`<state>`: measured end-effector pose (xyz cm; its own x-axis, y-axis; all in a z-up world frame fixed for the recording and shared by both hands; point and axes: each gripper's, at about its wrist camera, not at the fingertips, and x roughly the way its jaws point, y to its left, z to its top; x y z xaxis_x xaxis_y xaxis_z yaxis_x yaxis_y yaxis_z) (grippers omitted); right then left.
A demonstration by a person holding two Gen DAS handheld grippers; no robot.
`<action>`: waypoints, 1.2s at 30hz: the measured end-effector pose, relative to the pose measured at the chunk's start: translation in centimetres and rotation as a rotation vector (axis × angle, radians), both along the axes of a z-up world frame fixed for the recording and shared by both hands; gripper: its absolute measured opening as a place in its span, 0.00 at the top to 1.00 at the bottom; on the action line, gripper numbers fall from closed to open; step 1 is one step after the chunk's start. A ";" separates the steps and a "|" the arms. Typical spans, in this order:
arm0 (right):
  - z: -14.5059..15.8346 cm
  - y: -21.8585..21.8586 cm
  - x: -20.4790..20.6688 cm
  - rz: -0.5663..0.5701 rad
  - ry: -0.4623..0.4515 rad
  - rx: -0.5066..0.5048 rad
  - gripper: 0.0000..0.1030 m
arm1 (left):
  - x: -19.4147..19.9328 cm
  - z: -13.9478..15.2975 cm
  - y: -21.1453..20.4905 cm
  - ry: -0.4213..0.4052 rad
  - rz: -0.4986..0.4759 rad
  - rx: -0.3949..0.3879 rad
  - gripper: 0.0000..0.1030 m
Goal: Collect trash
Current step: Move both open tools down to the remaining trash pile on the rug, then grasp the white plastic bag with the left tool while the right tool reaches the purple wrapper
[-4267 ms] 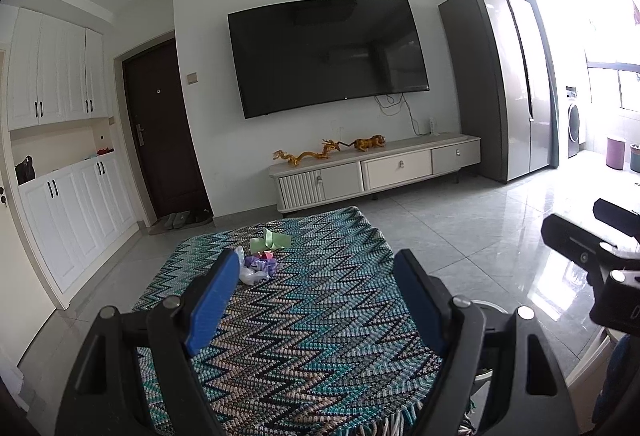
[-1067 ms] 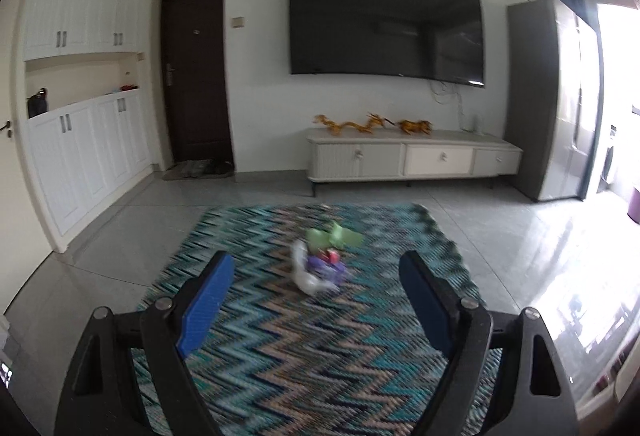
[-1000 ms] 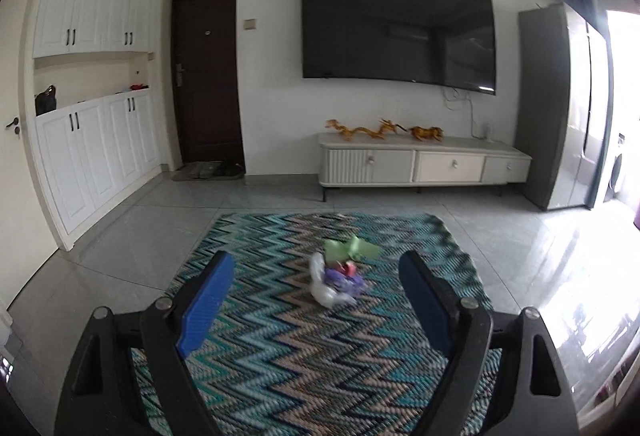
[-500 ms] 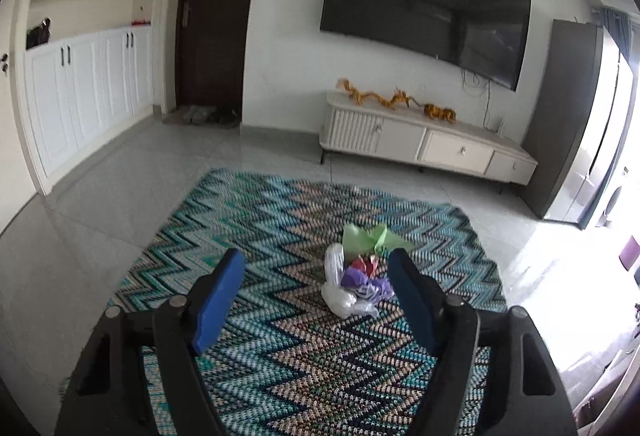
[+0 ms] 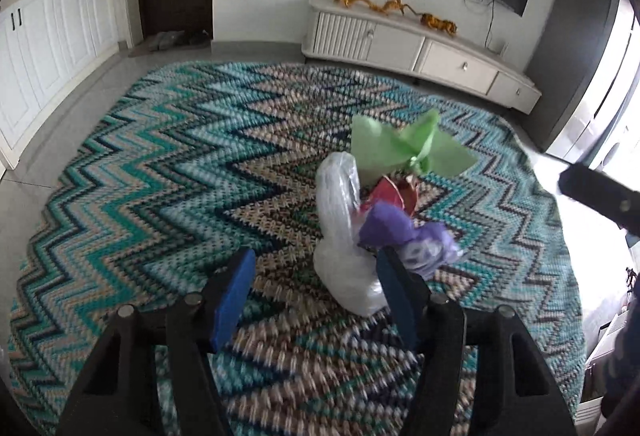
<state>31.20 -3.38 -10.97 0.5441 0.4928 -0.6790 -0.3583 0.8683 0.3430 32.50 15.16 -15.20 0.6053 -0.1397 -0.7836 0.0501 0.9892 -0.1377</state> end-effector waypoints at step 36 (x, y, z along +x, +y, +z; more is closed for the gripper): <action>-2.8 3.7 3.8 0.077 0.169 0.118 0.95 | -7.3 0.9 4.2 -0.044 0.013 -0.216 0.72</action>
<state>34.99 0.34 -13.74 0.3853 0.6100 -0.6925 -0.3506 0.7909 0.5016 25.24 19.37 -14.27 0.6411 -0.2933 -0.7092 0.0482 0.9376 -0.3442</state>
